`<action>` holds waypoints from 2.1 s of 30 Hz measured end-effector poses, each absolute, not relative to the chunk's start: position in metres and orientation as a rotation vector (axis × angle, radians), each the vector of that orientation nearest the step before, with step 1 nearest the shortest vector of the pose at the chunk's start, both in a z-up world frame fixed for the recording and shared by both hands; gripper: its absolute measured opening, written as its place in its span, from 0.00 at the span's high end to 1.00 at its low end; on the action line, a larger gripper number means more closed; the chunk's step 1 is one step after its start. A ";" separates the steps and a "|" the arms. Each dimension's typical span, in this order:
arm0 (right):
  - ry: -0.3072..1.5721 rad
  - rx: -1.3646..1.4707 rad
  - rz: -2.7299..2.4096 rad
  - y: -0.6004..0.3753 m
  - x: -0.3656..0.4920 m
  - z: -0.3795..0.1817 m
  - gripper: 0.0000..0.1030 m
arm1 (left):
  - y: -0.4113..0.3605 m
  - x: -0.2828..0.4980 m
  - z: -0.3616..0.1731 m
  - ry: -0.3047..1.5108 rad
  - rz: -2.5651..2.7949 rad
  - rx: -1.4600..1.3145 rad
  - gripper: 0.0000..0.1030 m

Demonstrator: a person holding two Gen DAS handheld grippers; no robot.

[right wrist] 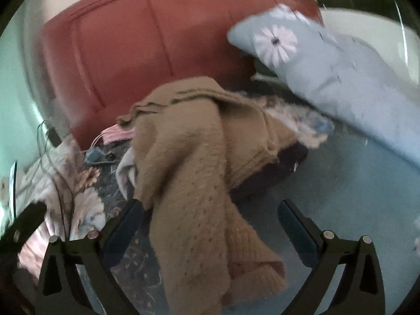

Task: Fold clothes
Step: 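Grasp the tan sweater with the right gripper and lift it off the pile, then drop the tan sweater onto the open bedsheet with the right gripper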

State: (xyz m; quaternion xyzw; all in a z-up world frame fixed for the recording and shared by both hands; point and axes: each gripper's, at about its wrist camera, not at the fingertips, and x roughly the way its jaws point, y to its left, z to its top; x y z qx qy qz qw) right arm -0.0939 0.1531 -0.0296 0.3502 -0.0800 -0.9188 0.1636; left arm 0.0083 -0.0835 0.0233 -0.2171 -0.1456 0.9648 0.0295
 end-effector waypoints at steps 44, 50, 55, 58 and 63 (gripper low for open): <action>-0.963 0.883 -2.881 0.470 0.243 0.072 0.96 | 0.043 0.050 0.012 -0.087 2.663 -0.750 0.00; -0.804 1.099 -2.809 0.423 0.225 0.013 0.38 | 0.077 0.078 -0.001 -0.021 2.545 -0.842 0.00; -0.548 1.171 -2.765 0.381 0.204 -0.014 0.36 | 0.097 0.098 -0.008 0.069 2.506 -0.893 0.00; -0.375 1.202 -2.782 0.363 0.189 -0.025 0.36 | 0.103 0.107 -0.008 0.092 2.493 -0.909 0.00; -0.224 1.294 -2.858 0.361 0.169 -0.041 0.36 | 0.108 0.120 -0.003 0.158 2.500 -0.917 0.00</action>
